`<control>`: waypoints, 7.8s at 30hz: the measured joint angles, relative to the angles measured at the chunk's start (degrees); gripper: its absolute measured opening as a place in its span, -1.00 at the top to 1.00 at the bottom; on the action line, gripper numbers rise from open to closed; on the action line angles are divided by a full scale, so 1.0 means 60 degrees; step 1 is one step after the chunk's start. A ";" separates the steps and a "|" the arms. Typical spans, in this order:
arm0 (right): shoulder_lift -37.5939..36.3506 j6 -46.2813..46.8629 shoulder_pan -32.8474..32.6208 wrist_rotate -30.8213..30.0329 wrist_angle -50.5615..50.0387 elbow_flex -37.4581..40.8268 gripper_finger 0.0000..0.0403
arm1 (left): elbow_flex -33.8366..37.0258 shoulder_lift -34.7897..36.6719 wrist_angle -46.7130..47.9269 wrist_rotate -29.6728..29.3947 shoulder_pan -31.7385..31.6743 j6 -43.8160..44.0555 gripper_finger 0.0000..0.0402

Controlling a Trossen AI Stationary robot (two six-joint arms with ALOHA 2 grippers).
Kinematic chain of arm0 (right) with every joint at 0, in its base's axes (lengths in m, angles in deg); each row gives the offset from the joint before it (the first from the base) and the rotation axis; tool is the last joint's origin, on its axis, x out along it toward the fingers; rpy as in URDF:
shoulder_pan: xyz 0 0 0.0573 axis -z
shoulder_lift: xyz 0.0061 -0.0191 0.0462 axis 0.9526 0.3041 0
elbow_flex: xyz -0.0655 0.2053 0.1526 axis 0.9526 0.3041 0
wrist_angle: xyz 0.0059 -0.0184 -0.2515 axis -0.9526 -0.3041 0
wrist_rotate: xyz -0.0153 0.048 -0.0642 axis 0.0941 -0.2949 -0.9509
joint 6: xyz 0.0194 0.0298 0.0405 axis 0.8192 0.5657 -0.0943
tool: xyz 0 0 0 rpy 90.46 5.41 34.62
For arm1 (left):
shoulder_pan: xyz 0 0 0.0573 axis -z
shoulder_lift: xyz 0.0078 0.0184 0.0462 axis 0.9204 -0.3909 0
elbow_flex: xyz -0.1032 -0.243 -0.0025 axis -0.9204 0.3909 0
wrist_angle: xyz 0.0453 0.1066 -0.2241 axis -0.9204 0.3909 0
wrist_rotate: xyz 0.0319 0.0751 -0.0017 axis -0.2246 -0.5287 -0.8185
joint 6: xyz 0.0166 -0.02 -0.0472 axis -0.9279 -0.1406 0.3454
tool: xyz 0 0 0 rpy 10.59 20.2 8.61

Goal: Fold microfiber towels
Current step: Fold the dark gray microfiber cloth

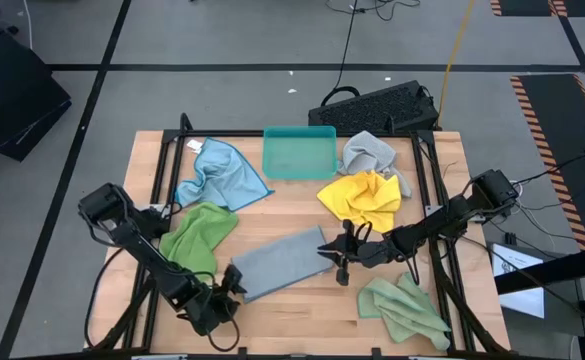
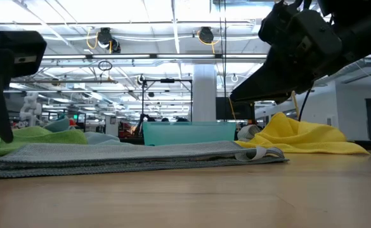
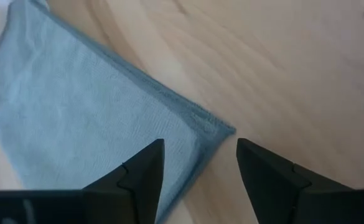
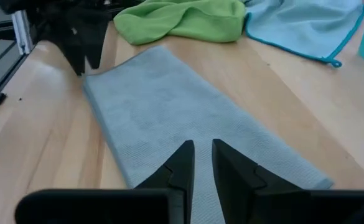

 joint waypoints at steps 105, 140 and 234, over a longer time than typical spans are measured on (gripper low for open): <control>0.4646 -0.1520 0.0127 0.1571 -0.2227 -0.6043 0.98 | 0.1414 0.1257 -0.1126 -0.1236 -0.0379 0.3263 -0.14; 0.3869 -0.1086 0.0263 0.0505 -0.3548 -0.6041 0.98 | 0.1683 -0.0990 -0.4132 -0.3511 -0.0607 0.2449 -0.39; 0.3880 -0.3046 -0.0375 0.1556 -0.2618 -0.6043 0.96 | 0.1708 -0.1031 -0.3996 -0.2353 -0.0909 0.3198 0.98</control>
